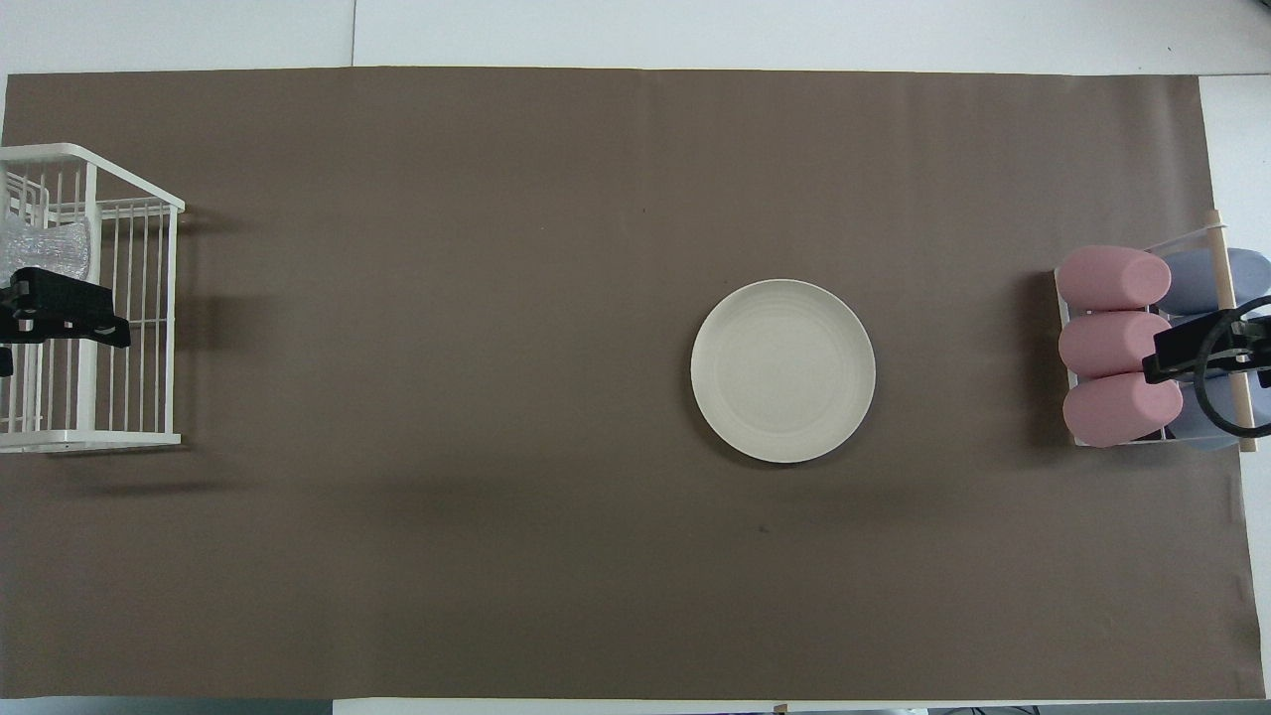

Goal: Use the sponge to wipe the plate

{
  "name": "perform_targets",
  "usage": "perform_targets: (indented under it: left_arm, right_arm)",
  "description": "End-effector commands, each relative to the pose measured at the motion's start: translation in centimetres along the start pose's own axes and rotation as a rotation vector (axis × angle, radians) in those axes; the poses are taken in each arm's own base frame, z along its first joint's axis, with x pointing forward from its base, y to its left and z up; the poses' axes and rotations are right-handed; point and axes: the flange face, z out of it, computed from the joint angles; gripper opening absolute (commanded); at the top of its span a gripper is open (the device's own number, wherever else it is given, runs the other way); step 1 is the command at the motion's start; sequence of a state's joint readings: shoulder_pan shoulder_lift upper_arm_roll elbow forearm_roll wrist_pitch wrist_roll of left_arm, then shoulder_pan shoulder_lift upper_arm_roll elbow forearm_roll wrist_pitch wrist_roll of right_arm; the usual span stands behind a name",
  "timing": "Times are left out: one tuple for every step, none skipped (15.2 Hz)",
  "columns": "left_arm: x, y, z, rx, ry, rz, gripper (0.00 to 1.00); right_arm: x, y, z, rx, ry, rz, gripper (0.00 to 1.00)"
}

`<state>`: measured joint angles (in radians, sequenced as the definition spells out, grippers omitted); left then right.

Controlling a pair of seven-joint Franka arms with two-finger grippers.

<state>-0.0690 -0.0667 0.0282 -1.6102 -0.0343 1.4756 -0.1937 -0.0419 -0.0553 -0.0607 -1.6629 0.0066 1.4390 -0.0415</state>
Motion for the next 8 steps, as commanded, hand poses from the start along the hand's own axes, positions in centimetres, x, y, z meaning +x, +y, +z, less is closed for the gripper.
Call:
perform_targets:
  left_arm:
    - [-0.08, 0.27, -0.40, 0.024, -0.011, 0.017, 1.00]
    - [-0.10, 0.35, -0.32, 0.024, -0.012, 0.019, 1.00]
    - [-0.08, 0.27, -0.33, 0.024, -0.012, 0.017, 1.00]
    - [-0.13, 0.26, -0.40, 0.024, -0.011, 0.017, 1.00]
    - [-0.15, 0.36, -0.40, 0.022, -0.011, 0.019, 1.00]
    - [-0.24, 0.51, -0.47, 0.022, -0.010, 0.021, 1.00]
    - [-0.32, 0.43, -0.56, 0.020, -0.008, 0.019, 1.00]
    - [-0.26, 0.22, -0.58, 0.018, -0.007, 0.018, 1.00]
  right_arm:
    - [-0.60, -0.10, 0.08, -0.003, 0.015, 0.014, 1.00]
    - [-0.60, -0.10, 0.08, -0.003, 0.015, 0.014, 1.00]
    - [-0.60, -0.10, 0.08, -0.003, 0.015, 0.014, 1.00]
    - [-0.60, -0.18, 0.08, -0.004, 0.015, 0.013, 1.00]
    - [-0.60, -0.08, 0.08, -0.005, 0.015, 0.014, 1.00]
    - [-0.60, -0.18, 0.08, -0.004, 0.015, 0.013, 1.00]
    - [-0.60, -0.18, 0.01, -0.004, 0.017, 0.013, 1.00]
    - [-0.60, -0.10, 0.08, -0.003, 0.015, 0.014, 1.00]
